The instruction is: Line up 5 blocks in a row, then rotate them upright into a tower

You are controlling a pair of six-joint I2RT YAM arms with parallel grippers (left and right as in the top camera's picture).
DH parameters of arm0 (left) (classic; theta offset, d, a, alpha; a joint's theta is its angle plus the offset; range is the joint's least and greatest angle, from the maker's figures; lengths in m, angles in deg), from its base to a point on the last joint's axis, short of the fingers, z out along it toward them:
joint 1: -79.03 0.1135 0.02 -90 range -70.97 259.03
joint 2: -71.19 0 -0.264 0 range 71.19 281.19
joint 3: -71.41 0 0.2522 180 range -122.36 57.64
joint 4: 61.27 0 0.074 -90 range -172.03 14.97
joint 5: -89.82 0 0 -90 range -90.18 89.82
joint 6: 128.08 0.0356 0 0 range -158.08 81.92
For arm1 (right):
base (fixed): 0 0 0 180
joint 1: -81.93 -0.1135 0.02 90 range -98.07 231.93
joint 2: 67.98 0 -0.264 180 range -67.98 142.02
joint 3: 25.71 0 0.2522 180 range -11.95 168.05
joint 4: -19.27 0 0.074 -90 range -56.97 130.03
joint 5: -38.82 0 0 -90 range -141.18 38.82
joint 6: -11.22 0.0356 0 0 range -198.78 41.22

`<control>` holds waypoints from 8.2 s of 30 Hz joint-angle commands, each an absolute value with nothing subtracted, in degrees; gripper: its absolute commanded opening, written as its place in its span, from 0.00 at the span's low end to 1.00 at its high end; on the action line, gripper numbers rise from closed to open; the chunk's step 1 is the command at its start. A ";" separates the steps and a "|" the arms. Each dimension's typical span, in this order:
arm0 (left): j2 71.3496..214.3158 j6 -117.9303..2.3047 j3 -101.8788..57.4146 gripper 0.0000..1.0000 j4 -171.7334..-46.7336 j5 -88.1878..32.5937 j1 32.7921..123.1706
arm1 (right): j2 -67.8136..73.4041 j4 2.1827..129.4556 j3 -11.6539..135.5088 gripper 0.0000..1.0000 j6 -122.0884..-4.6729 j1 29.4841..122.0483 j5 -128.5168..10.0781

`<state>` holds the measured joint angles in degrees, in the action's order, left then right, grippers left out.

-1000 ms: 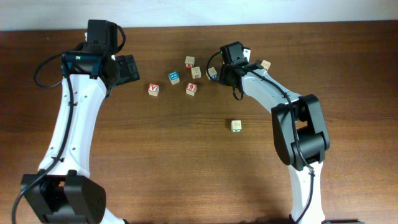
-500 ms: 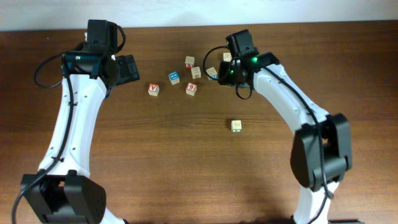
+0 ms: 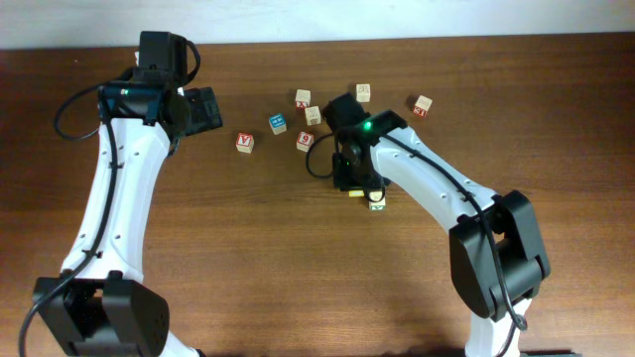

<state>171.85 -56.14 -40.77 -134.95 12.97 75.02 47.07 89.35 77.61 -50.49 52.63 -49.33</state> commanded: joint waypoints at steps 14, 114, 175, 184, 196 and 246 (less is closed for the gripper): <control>172.44 -56.93 -41.99 0.99 -134.88 13.77 75.06 | 47.61 82.18 69.57 0.40 -49.30 52.70 -47.67; 172.44 -56.93 -41.99 0.99 -134.88 13.77 75.06 | 56.01 82.99 96.58 0.66 -52.17 49.37 -47.47; 172.44 -56.93 -41.99 0.99 -134.88 13.77 75.06 | 65.69 100.78 101.43 0.54 -46.92 44.65 -50.90; 172.44 -56.93 -41.99 0.99 -134.86 13.77 75.06 | 64.60 88.76 115.68 0.74 -58.68 51.67 -54.27; 172.44 -56.93 -41.99 0.99 -134.88 13.77 75.06 | 73.58 71.38 115.68 0.76 -71.66 49.46 -53.53; 172.44 -56.93 -41.99 0.99 -134.86 13.77 75.06 | 67.42 102.09 110.99 0.08 -49.28 41.75 -48.78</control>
<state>171.96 -56.14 -40.85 -134.97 12.97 75.02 66.58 101.41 114.15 -53.24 43.89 -52.10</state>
